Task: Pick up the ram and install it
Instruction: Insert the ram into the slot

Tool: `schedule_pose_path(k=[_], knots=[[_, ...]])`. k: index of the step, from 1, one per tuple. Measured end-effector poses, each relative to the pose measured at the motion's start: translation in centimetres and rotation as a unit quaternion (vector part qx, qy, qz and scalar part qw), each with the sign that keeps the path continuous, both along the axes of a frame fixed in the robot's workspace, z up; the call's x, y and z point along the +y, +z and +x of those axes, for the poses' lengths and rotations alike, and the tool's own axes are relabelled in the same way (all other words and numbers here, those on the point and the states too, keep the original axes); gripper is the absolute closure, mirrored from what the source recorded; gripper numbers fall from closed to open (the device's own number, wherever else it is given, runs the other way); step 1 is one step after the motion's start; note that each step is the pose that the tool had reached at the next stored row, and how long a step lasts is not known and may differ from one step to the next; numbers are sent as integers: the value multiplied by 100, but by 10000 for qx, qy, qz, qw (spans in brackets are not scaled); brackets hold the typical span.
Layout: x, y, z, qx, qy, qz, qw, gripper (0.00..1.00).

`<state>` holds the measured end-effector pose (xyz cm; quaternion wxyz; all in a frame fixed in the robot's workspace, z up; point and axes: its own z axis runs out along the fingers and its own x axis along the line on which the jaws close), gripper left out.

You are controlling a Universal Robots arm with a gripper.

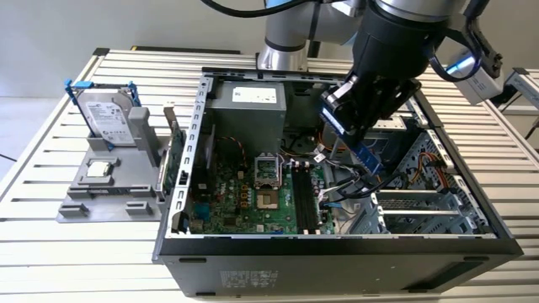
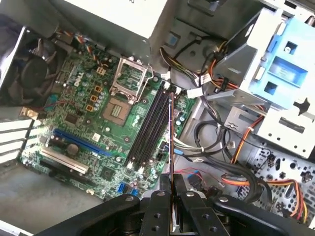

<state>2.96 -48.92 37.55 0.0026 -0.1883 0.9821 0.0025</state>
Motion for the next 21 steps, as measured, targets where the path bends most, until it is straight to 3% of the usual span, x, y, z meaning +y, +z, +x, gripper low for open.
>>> schedule_pose_path(k=[5,10,15,21], knots=[[0,0,0,0,-375,0,9993,100],[0,0,0,0,-731,0,9973,100],[0,0,0,0,-1100,0,9939,100],[0,0,0,0,-1525,-1,9883,100]])
